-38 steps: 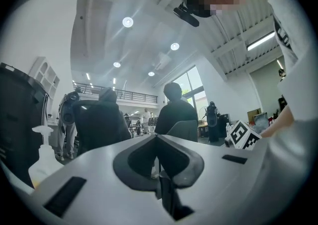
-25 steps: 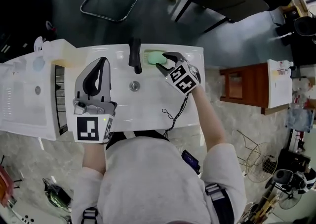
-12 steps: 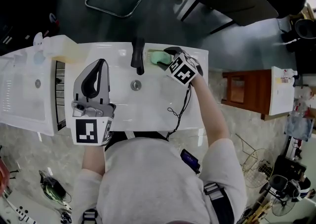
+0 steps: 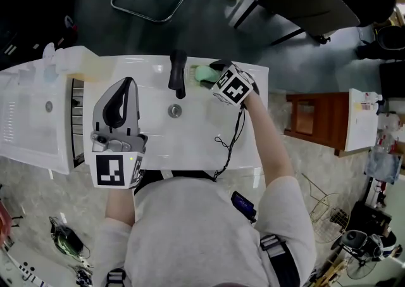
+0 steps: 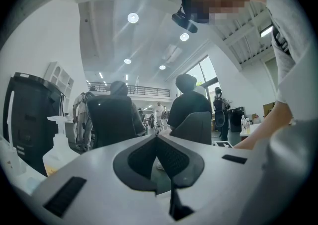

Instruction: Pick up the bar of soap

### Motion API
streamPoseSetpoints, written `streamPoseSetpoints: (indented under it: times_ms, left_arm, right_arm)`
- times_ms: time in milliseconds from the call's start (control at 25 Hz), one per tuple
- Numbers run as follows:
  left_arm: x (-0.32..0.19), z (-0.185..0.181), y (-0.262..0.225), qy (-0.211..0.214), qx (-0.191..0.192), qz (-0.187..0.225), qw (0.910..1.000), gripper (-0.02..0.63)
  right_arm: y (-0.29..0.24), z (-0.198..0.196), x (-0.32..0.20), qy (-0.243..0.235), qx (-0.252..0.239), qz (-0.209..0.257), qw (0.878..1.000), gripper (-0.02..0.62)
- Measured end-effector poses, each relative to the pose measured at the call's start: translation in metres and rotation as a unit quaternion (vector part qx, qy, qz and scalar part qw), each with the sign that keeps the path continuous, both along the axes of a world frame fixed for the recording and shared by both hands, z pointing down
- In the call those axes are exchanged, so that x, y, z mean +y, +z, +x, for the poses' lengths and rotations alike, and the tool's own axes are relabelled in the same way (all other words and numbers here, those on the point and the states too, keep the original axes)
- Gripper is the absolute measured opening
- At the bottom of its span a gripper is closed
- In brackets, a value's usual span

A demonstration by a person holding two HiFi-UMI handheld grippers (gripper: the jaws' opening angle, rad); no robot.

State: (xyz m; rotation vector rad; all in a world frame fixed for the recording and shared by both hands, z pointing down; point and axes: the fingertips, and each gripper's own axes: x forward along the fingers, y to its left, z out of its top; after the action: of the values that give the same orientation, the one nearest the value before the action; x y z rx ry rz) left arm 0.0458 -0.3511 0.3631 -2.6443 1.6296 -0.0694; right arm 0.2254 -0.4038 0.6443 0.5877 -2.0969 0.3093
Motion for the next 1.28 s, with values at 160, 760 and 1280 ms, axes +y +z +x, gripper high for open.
streamPoseSetpoints:
  times_ms: [160,760,1280]
  left_arm:
    - [-0.001,0.000,0.000,-0.001,0.004,0.001,1.0000,0.008]
    - [0.000,-0.007,-0.003,-0.011,0.006,0.007,0.9999,0.008]
    - [0.001,-0.012,-0.004,-0.018,0.006,0.007,0.9998,0.008]
  right_arm:
    - [0.000,-0.001,0.000,0.005,-0.001,-0.001,1.000,0.272]
    - [0.003,-0.001,-0.012,0.021,0.023,0.084,0.996,0.304]
    - [-0.001,-0.007,-0.005,-0.062,0.119,0.160,0.978,0.284]
